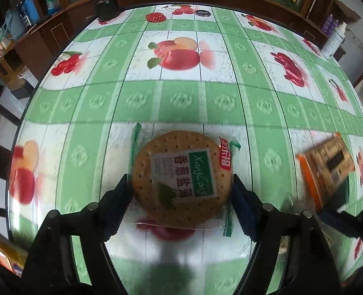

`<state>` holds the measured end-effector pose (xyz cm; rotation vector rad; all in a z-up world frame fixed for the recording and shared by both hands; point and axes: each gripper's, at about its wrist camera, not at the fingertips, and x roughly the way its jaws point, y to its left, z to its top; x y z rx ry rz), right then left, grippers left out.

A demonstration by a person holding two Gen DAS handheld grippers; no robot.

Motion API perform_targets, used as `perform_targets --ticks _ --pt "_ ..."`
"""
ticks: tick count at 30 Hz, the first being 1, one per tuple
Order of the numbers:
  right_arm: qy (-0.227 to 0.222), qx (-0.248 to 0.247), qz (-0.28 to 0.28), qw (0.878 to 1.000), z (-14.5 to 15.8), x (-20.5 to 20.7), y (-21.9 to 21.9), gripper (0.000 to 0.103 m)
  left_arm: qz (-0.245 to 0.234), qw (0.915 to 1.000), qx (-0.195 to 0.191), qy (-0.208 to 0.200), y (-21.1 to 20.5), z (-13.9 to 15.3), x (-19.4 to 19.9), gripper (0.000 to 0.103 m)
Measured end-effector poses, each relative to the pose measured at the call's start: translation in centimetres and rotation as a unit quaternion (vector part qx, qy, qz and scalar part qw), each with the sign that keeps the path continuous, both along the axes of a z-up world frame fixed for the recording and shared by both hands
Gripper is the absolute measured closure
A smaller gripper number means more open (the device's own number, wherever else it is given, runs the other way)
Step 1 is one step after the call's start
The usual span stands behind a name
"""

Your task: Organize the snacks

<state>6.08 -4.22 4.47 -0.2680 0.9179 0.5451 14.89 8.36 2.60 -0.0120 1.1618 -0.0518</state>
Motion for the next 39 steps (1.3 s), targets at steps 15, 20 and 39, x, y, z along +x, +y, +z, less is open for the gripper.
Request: perform_targets --ticks 15,20,39 --pt "0.036 -0.009 -0.016 0.999 -1.6 -1.6 -0.1 0.028 0.009 0.9997 -0.019 0.015 0.4 -0.6 -2.9 0.025" --pt "0.046 0.003 -0.021 0.999 -2.5 -1.5 -0.6 0.039 0.001 0.9999 0.004 0.016 -0.2 -1.0 -3.1 0.021" --pt "0.056 0.049 -0.027 0.997 -2.2 -9.9 -3.5 0.046 -0.031 0.9992 -0.005 -0.027 -1.5 2.3 -12.7 0.025"
